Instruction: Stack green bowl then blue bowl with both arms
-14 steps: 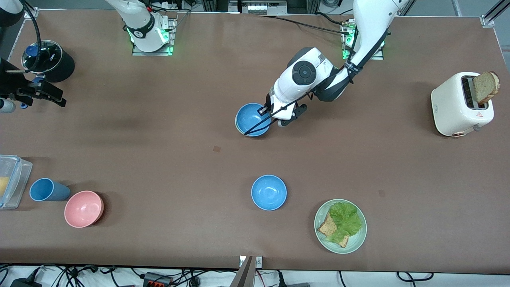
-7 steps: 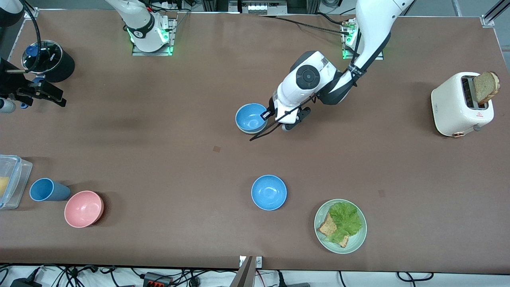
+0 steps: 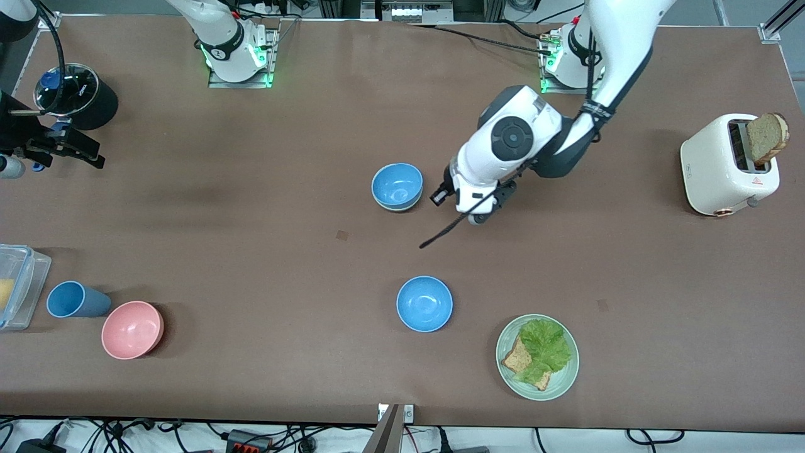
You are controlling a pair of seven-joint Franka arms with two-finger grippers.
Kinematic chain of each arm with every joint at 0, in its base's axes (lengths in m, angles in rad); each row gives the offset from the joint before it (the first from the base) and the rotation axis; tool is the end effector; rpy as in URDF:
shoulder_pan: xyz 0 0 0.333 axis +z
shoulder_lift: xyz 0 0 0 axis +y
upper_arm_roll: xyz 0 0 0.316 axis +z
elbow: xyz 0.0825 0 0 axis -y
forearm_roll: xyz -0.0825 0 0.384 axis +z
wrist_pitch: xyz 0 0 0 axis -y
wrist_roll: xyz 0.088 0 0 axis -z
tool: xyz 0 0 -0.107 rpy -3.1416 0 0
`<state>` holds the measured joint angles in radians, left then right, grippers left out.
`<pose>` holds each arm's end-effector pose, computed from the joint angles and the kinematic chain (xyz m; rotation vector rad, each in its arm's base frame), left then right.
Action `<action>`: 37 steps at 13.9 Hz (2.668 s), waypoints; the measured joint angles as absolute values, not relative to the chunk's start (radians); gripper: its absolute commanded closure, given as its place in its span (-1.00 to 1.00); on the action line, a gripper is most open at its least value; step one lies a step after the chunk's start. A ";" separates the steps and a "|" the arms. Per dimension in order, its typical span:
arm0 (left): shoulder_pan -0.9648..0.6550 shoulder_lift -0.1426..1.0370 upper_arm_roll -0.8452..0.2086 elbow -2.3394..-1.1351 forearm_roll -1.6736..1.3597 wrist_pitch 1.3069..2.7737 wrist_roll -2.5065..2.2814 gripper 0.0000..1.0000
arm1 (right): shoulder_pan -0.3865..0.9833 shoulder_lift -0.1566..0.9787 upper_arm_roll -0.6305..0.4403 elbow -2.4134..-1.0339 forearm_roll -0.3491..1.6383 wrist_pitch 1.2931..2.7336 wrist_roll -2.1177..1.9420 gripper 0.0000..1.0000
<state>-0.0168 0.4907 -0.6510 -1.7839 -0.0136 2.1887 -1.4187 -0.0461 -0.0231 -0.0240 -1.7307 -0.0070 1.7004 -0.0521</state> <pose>0.5320 -0.3719 0.3309 2.7131 1.1769 -0.3788 0.5527 -0.0396 0.5725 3.1355 -0.0267 -0.0119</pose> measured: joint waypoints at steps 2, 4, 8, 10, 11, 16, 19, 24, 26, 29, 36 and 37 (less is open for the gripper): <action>0.024 0.490 -0.653 -1.723 -0.012 2.108 -1.347 0.45 | -0.046 -0.023 -0.024 -1.731 -0.007 1.700 -0.052 -1.00; 0.069 0.489 -0.653 -1.652 -0.012 2.015 -1.231 0.38 | -0.046 -0.023 -0.023 -1.730 -0.007 1.700 -0.052 -1.00; 0.166 0.488 -0.653 -1.541 -0.012 1.881 -1.019 0.17 | -0.046 -0.023 -0.023 -1.730 -0.007 1.701 -0.052 -1.00; 0.194 0.488 -0.649 -1.511 -0.012 1.839 -0.900 0.10 | -0.046 -0.023 -0.023 -1.730 -0.007 1.701 -0.052 -1.00; 0.209 0.488 -0.645 -1.495 -0.011 1.824 -0.834 0.07 | -0.046 -0.023 -0.022 -1.730 -0.007 1.701 -0.052 -1.00; 0.323 0.489 -0.607 -1.465 -0.004 1.803 -0.440 0.04 | -0.046 -0.023 -0.022 -1.730 -0.007 1.701 -0.052 -1.00; 0.324 0.480 -0.492 -1.452 0.000 1.766 -0.237 0.05 | -0.046 -0.023 -0.022 -1.730 -0.007 1.701 -0.052 -1.00; 0.251 0.352 -0.290 -1.452 0.000 1.712 -0.052 0.05 | -0.046 -0.023 -0.022 -1.729 -0.007 1.702 -0.052 -1.00; 0.218 0.271 -0.257 -1.491 0.000 1.698 -0.052 -0.02 | -0.046 -0.023 -0.022 -1.729 -0.007 1.702 -0.052 -1.00; 0.201 0.166 -0.228 -1.591 0.000 1.696 -0.052 -1.00 | -0.046 -0.023 -0.022 -1.729 -0.007 1.702 -0.052 -1.00; 0.188 0.123 -0.209 -1.657 0.000 1.670 -0.088 -1.00 | -0.046 -0.023 -0.022 -1.729 -0.007 1.701 -0.052 -1.00; 0.181 0.122 -0.209 -1.652 0.000 1.670 -0.095 -1.00 | -0.046 -0.023 -0.022 -1.729 -0.007 1.701 -0.052 -1.00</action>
<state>0.1810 0.1222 -0.2086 -1.6522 -0.0002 1.6697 -0.0945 -0.0459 -0.0232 -0.0224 -1.7292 -0.0070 1.7009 -0.0518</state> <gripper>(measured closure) 0.000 0.000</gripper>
